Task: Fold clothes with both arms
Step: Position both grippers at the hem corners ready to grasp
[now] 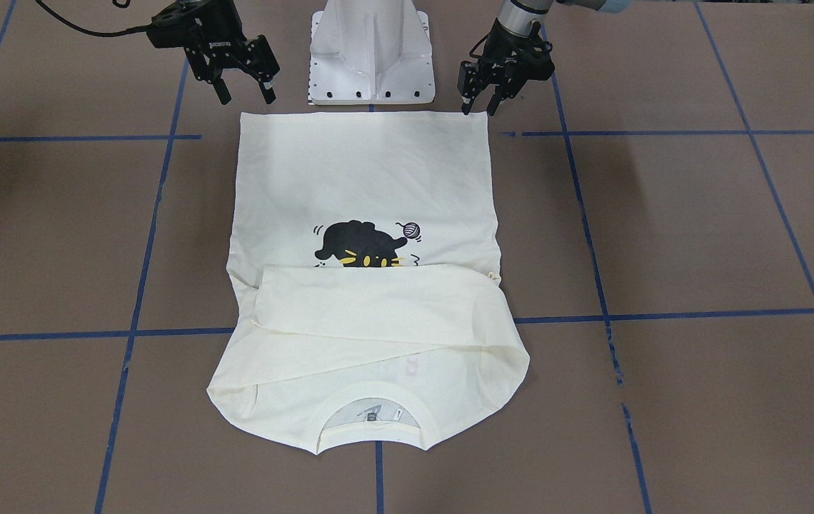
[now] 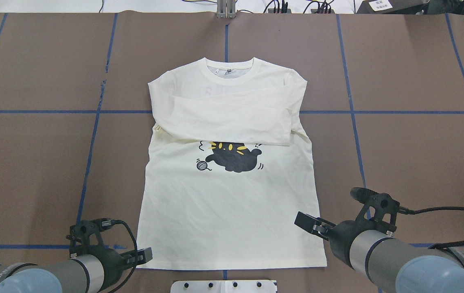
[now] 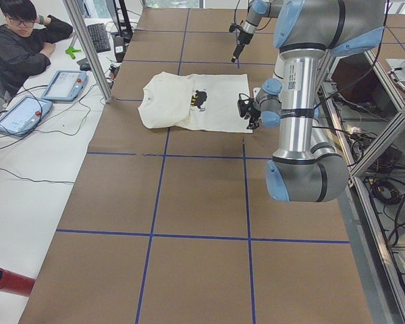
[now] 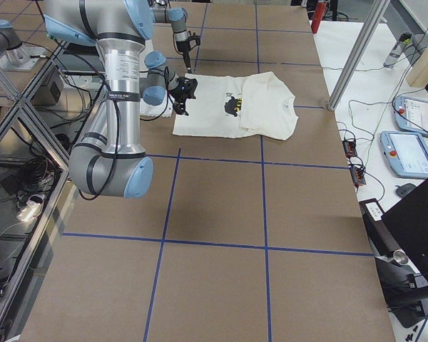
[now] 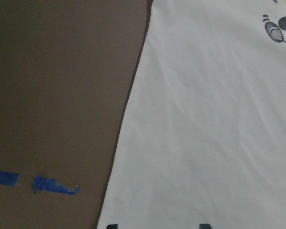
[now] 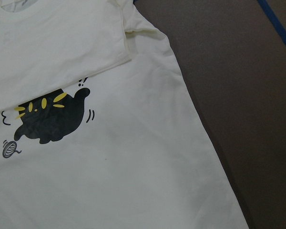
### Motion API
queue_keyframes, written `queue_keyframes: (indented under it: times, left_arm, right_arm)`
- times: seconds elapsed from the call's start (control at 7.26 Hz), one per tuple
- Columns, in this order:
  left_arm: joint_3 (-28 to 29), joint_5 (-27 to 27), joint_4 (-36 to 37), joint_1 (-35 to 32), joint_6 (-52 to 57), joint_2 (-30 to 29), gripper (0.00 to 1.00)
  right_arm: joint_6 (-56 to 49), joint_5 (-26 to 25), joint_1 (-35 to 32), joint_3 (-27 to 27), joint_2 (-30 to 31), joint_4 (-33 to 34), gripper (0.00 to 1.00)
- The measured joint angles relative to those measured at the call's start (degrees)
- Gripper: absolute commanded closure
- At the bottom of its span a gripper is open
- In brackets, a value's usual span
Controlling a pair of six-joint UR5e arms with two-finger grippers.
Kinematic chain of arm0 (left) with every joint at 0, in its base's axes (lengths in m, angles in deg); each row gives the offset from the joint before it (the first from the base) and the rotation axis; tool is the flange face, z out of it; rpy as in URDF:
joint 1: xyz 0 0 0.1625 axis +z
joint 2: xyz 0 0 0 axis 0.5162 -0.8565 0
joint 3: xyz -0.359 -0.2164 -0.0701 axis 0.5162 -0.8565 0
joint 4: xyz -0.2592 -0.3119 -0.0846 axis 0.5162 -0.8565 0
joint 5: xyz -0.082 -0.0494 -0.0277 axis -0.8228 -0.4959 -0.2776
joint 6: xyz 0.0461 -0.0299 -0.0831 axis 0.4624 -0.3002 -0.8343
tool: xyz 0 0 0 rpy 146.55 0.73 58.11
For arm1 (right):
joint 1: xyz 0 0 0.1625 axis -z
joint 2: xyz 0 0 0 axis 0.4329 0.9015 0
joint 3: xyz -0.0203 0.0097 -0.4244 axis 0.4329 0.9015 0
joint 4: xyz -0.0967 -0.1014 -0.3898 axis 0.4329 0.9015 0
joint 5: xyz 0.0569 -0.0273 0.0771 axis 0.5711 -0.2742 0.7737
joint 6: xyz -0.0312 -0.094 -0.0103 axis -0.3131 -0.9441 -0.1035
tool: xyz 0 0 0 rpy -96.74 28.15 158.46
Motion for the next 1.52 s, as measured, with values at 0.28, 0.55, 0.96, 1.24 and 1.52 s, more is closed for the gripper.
queue_keyframes:
  times: [0.28,0.55,0.96,1.24,1.52]
  left_arm:
    - [1.0,0.1,0.3,0.3,0.3,0.0,0.43]
    - [2.0,0.0,0.3,0.6,0.4,0.0,0.48]
    - [2.2,0.0,0.3,0.7,0.3,-0.4,0.52]
    - [2.2,-0.1,0.3,0.8,0.3,-0.3,0.52]
    - [2.2,-0.1,0.3,0.9,0.3,-0.2,0.52]
  right_arm:
    - [0.0,-0.1,0.0,0.0,0.0,0.0,0.00]
    - [0.1,-0.2,0.0,0.0,0.0,0.0,0.00]
    - [0.2,-0.3,0.0,0.0,-0.1,0.0,0.00]
    - [0.2,-0.7,0.0,0.0,-0.1,0.0,0.00]
    - [0.2,-0.9,0.0,0.0,0.0,0.1,0.00]
